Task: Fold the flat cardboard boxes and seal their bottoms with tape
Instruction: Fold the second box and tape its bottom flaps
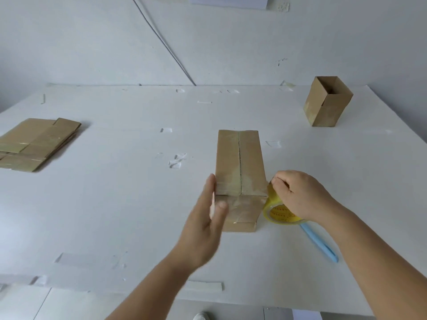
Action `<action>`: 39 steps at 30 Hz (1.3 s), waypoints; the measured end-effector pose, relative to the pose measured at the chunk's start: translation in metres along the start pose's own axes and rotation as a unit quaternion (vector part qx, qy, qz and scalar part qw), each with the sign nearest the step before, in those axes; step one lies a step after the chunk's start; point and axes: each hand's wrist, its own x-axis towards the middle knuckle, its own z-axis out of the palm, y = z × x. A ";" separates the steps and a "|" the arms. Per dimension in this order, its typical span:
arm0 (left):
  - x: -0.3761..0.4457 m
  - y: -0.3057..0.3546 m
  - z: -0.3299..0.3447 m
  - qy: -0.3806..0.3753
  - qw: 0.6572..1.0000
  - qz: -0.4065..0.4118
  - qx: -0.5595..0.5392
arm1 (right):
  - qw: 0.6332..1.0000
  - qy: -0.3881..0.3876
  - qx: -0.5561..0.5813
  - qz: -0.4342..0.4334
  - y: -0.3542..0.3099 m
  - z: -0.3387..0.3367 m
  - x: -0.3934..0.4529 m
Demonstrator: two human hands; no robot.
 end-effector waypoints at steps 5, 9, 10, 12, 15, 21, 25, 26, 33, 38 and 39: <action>-0.016 -0.035 0.029 -0.061 0.998 -0.030 0.004 | 1.000 0.007 -0.008 0.009 -0.001 0.001 -0.003; -0.020 -0.038 0.011 -0.107 0.987 -0.089 0.075 | 1.000 0.006 -0.010 -0.004 -0.004 0.000 -0.003; -0.017 -0.033 0.006 -0.084 0.987 -0.093 0.099 | 1.000 0.006 -0.013 -0.006 -0.005 0.000 -0.002; -0.003 -0.015 -0.002 -0.022 0.987 -0.010 0.158 | 1.000 0.003 -0.018 -0.007 -0.006 -0.001 -0.002; 0.028 0.007 -0.007 -0.024 0.940 0.147 0.306 | 1.000 -0.005 -0.018 -0.010 -0.005 -0.002 -0.002; 0.086 0.039 0.006 -0.222 0.792 0.248 0.512 | 0.999 -0.006 -0.030 -0.020 -0.006 -0.003 0.000; 0.098 0.032 0.008 -0.267 0.790 0.202 0.514 | 0.998 -0.010 0.064 0.013 0.005 -0.004 -0.004; 0.098 0.031 0.007 -0.267 0.790 0.202 0.513 | 0.993 -0.012 0.109 0.033 0.009 -0.005 -0.007; 0.099 0.033 0.006 -0.283 0.797 0.195 0.496 | 0.861 0.031 0.482 0.162 0.032 0.011 -0.025; 0.098 0.030 0.007 -0.268 0.804 0.200 0.492 | 0.882 0.069 0.447 0.134 0.033 0.012 -0.017; 0.099 0.030 0.007 -0.267 0.802 0.198 0.496 | 0.908 0.055 0.395 0.129 0.036 0.008 -0.014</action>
